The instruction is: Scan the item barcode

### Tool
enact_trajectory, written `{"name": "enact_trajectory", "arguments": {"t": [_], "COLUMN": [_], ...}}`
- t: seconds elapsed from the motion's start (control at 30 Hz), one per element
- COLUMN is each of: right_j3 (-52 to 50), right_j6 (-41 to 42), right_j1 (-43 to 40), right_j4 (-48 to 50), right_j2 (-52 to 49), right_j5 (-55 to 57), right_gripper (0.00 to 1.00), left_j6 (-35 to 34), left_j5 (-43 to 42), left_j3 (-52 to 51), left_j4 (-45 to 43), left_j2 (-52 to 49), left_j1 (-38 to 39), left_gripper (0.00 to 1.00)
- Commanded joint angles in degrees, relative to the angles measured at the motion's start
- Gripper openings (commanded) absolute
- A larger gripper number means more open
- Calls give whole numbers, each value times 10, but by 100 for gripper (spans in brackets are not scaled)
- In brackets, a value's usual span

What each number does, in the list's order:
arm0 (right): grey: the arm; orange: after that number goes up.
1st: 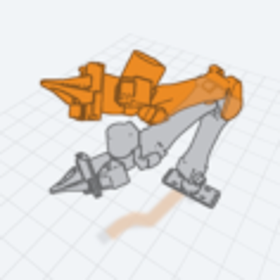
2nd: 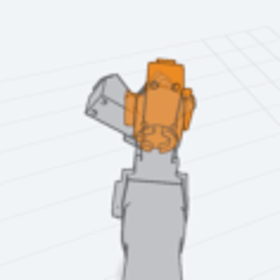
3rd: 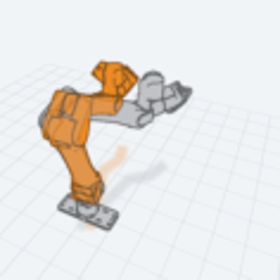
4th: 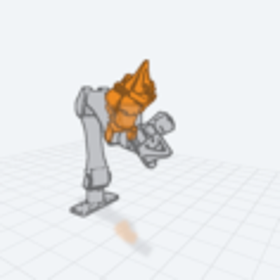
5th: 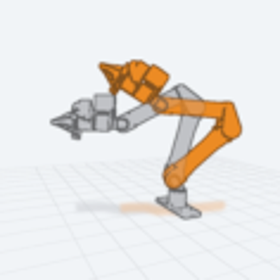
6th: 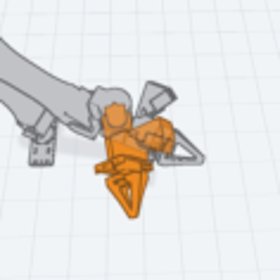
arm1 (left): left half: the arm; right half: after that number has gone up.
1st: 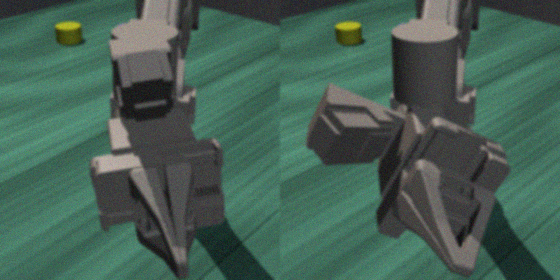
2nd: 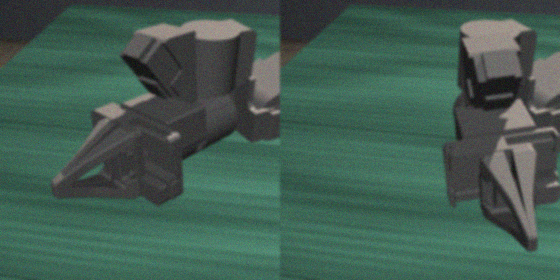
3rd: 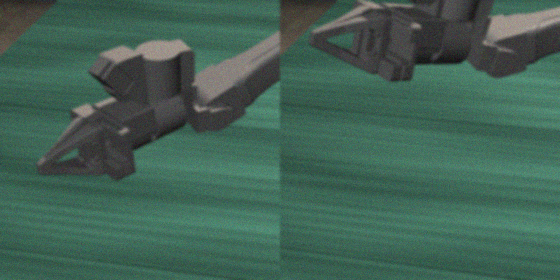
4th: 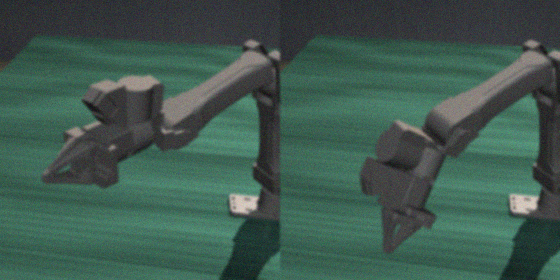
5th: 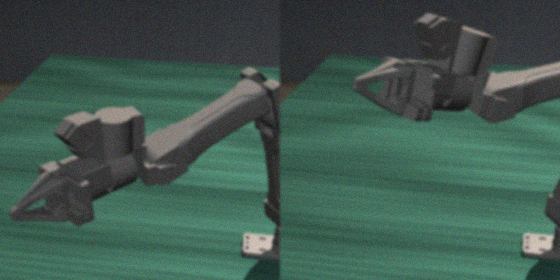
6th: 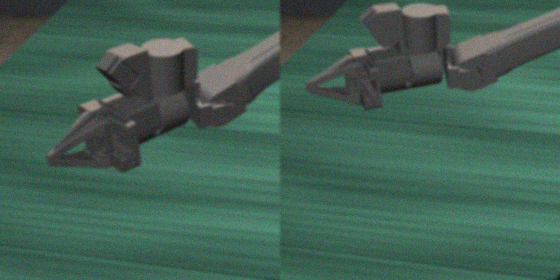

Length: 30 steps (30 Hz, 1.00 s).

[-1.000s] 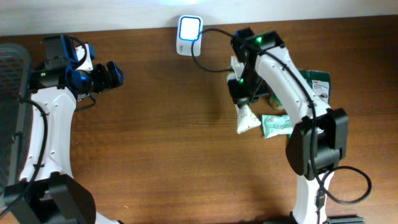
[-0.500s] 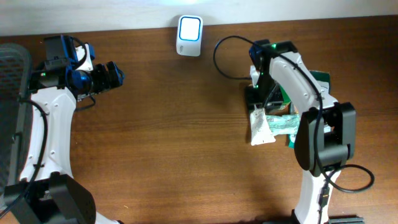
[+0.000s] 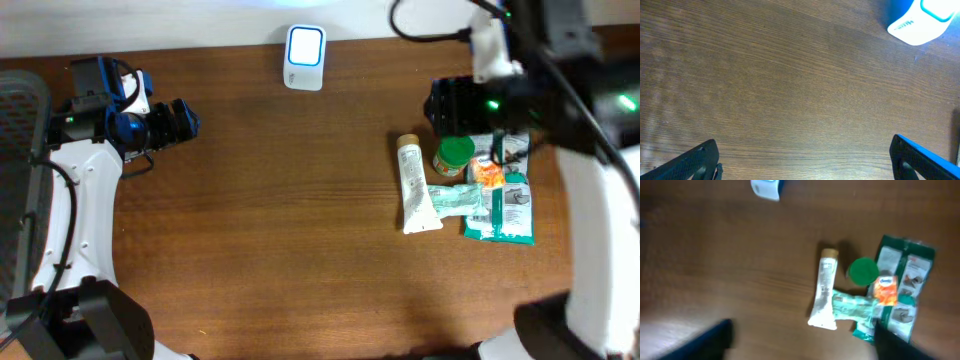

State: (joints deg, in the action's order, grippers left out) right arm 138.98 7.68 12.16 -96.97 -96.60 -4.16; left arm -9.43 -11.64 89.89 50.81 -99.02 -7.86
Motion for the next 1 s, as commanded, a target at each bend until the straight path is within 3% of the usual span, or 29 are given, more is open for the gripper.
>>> {"name": "enact_trajectory", "arguments": {"t": [0.0,0.4,0.5,0.67,0.77,0.97], "right_j3": [10,10,8,-8,-119,-469], "right_j6": [2,-19,-19,-58,-78,-83], "right_j1": [2,2,2,2,2,-39], "right_j4": [-3,-2,37,125,214,467], "right_j2": [54,70,72,96,155,342], "right_j5": [-1,27,89,98,98,56], "right_gripper": [98,98,98,98,98,98], "left_j6": [1,1,1,1,1,1], "left_j5": [-4,-4,-4,-4,-4,-4], "left_j3": [1,1,1,1,1,1], "left_j4": [-1,-1,-1,-1,-1,-1], "left_j2": [-4,-4,-4,-4,-4,-4], "left_j1": [-2,-2,-2,-2,-2,-2], "left_gripper": [99,99,99,99,99,99]}}
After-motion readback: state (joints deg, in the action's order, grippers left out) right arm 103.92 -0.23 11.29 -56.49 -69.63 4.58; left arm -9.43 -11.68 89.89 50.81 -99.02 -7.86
